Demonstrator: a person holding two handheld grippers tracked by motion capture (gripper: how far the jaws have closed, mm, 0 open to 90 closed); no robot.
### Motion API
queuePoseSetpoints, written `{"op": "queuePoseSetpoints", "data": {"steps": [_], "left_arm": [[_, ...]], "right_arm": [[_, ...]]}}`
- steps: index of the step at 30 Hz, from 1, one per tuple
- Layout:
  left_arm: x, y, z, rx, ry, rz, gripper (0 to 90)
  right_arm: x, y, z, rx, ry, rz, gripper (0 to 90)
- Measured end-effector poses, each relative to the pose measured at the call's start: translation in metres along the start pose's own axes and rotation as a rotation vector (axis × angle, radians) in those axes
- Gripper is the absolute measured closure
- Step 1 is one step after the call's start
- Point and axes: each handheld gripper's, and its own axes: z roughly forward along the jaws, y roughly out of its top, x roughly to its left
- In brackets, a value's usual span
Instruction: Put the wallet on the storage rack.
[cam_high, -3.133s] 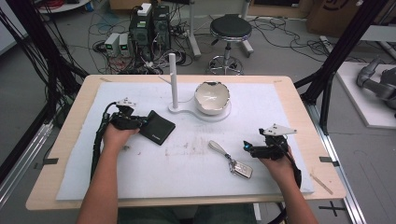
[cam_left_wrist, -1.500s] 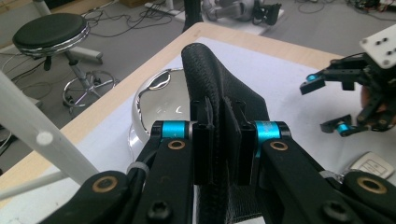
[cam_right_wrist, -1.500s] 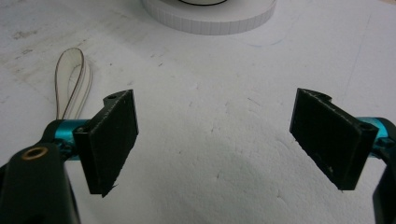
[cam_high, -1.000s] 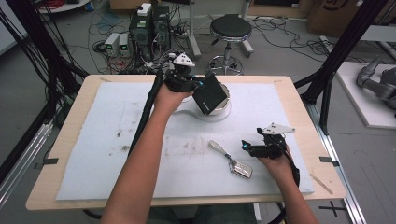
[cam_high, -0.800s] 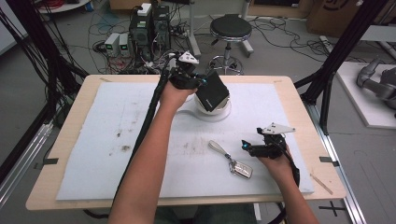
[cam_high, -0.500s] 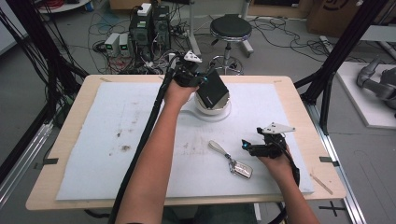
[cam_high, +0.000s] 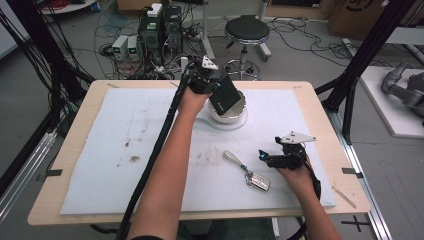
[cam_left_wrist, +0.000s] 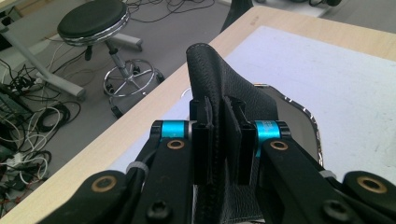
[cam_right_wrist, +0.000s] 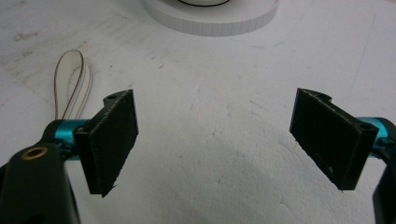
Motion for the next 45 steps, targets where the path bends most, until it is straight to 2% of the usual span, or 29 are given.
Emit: {"op": "queuePoseSetpoints", "data": {"steps": [5, 11, 14, 17, 18, 19, 20, 21, 22, 25, 28, 29, 30, 36, 40, 45], "left_arm": [[0.000, -0.002, 0.004, 0.001, 0.007, 0.009, 81.7], [-0.004, -0.003, 0.009, 0.013, 0.018, 0.041, 81.6], [-0.012, -0.007, 0.015, 0.040, 0.000, 0.068, 81.3], [-0.016, -0.010, 0.020, 0.058, -0.017, 0.072, 80.7], [-0.018, -0.011, 0.020, 0.050, -0.002, 0.070, 75.0], [-0.018, -0.012, 0.020, 0.043, 0.002, 0.056, 75.0], [-0.019, -0.012, 0.020, 0.046, 0.009, 0.042, 61.2], [-0.019, -0.011, 0.018, 0.054, 0.035, 0.038, 54.8], [-0.019, -0.011, 0.018, 0.054, 0.035, 0.038, 50.8], [-0.018, -0.008, 0.006, 0.040, 0.045, 0.020, 42.3], [-0.018, -0.007, -0.002, 0.029, 0.034, 0.016, 38.8], [-0.018, -0.007, -0.009, 0.019, 0.030, 0.006, 37.2], [-0.018, -0.007, -0.009, 0.019, 0.030, 0.006, 36.3], [-0.025, -0.007, -0.033, -0.016, 0.008, 0.016, 34.0], [-0.032, -0.012, -0.051, -0.035, -0.034, 0.013, 32.3], [-0.035, -0.027, -0.069, -0.052, -0.079, -0.010, 30.2]], "right_arm": [[0.000, 0.000, 0.001, 0.004, 0.001, 0.003, 15.4], [0.000, 0.000, 0.001, 0.005, 0.000, 0.000, 15.4], [0.000, 0.000, 0.001, 0.006, 0.003, 0.000, 15.4], [0.001, 0.000, 0.001, 0.006, 0.004, -0.002, 15.4], [0.001, 0.000, 0.001, 0.007, 0.005, -0.003, 15.4], [0.001, 0.000, 0.001, 0.007, 0.005, -0.003, 15.4], [0.001, 0.000, 0.001, 0.003, 0.004, -0.006, 15.4], [0.001, 0.000, 0.000, 0.005, 0.004, -0.002, 15.4], [0.000, 0.000, 0.000, 0.005, 0.003, -0.003, 15.4], [0.001, 0.000, 0.001, 0.003, 0.008, -0.001, 15.4], [0.002, 0.000, 0.002, 0.005, 0.009, -0.005, 15.4], [0.002, 0.001, 0.002, 0.007, 0.009, -0.006, 15.4], [0.002, 0.001, 0.002, 0.008, 0.008, -0.008, 15.4], [0.006, 0.002, 0.001, 0.004, 0.013, -0.010, 15.4], [0.007, 0.002, 0.000, 0.004, 0.014, -0.016, 15.4], [0.007, 0.002, -0.001, 0.004, 0.012, -0.008, 15.4]]}}
